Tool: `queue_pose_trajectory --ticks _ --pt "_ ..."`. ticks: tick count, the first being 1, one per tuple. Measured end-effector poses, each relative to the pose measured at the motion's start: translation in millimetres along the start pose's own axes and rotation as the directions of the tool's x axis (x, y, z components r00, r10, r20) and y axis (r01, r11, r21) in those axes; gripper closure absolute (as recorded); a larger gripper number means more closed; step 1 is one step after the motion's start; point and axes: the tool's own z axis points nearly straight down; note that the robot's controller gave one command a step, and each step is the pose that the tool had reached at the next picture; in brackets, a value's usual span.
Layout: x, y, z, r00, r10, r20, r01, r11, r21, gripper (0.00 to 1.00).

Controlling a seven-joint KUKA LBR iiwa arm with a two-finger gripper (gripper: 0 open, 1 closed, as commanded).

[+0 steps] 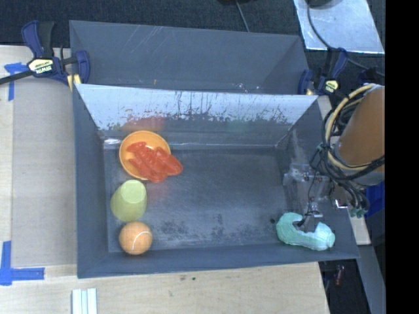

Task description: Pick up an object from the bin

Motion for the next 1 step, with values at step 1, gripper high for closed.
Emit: queue_pose_trajectory --ticks 1 --pt "-1.7 0.7 -4.5 1.000 -0.005 0.008 0.005 1.000 0.001 0.00"
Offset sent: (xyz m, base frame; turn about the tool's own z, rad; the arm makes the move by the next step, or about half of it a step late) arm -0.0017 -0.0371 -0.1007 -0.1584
